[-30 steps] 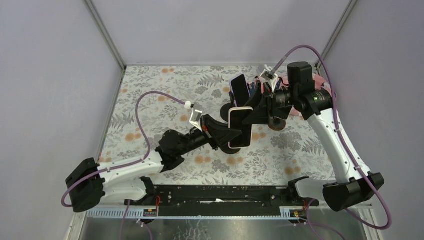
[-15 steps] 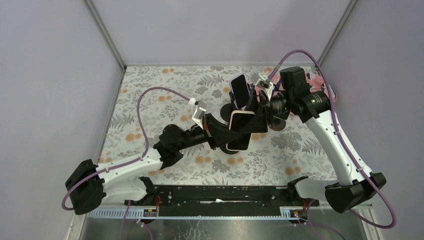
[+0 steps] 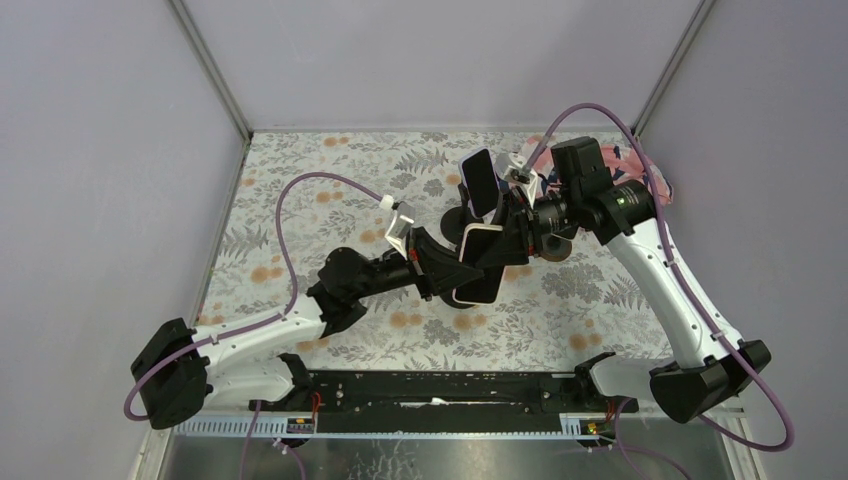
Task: Place the phone on the phone stand
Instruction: Pick up the phone at the center of the board.
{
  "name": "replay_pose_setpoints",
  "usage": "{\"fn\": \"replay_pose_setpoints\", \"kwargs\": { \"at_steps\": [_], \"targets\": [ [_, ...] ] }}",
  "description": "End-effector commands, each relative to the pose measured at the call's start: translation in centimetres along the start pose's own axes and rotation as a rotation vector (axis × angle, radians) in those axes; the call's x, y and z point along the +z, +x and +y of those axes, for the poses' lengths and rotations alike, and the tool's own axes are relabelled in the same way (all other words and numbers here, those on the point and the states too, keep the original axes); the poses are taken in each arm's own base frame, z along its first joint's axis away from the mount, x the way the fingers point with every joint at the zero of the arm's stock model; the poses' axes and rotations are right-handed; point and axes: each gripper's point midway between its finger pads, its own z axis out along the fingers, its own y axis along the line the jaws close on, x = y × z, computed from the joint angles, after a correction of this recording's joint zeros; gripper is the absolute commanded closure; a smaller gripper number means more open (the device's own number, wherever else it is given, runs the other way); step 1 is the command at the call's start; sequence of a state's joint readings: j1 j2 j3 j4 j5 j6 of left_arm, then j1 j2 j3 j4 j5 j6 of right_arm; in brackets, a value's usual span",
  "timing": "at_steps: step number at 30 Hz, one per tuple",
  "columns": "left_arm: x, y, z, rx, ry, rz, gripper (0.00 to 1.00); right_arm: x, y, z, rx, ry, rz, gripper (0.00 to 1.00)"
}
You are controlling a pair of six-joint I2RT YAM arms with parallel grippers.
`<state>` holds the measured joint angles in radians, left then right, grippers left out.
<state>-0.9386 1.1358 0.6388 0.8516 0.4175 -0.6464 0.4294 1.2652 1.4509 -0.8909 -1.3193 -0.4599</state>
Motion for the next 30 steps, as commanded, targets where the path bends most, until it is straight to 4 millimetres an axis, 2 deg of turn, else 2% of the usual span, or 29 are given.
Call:
{"fn": "replay_pose_setpoints", "kwargs": {
  "at_steps": [1, 19, 27, 30],
  "targets": [
    [0.09, -3.0, -1.69, 0.043, 0.056, -0.086, 1.0, -0.05, -1.31, 1.06, -0.032, -0.029, -0.012, 0.64],
    [0.12, -2.11, -1.26, 0.028, 0.063, -0.056, 1.0, -0.13, -1.57, 1.23, -0.043, -0.028, -0.013, 0.65],
    [0.15, -2.25, -1.21, 0.023, 0.06, -0.063, 1.0, -0.06, -1.29, 1.24, -0.042, -0.033, -0.012, 0.92],
    [0.15, -2.3, -1.08, 0.015, 0.053, -0.065, 1.0, -0.1, -1.21, 1.29, -0.05, -0.03, -0.011, 1.0]
  ]
}}
